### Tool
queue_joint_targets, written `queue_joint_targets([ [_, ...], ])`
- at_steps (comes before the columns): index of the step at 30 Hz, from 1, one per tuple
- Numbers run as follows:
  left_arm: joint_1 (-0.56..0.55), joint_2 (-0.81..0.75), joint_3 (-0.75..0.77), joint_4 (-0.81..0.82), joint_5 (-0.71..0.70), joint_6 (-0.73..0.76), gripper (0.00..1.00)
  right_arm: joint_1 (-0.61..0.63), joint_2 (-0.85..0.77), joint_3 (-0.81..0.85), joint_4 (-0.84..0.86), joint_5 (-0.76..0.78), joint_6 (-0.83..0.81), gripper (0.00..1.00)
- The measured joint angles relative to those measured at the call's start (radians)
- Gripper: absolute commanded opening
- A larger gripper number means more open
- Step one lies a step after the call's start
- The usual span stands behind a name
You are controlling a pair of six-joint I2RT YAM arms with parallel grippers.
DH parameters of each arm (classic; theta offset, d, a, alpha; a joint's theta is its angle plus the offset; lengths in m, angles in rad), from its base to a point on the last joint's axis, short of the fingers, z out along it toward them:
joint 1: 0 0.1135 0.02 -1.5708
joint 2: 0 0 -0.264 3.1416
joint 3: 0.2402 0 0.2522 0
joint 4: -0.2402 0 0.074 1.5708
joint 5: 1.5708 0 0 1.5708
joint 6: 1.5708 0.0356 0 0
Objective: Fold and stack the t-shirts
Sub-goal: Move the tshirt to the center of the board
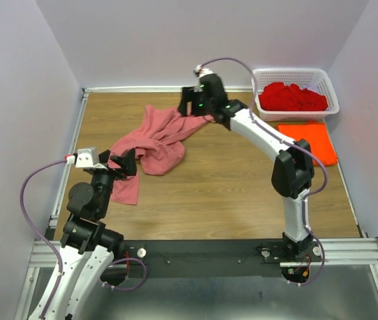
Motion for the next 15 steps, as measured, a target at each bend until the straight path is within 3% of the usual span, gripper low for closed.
queue_joint_targets([
  [7,0.0,0.08,0.0,0.003,0.018,-0.051,0.97,-0.228,0.055,-0.083,0.016,0.058,0.155,0.82],
  [15,0.0,0.209,0.0,-0.005,0.026,-0.127,0.97,-0.228,0.224,-0.065,0.021,0.072,0.384,0.82],
])
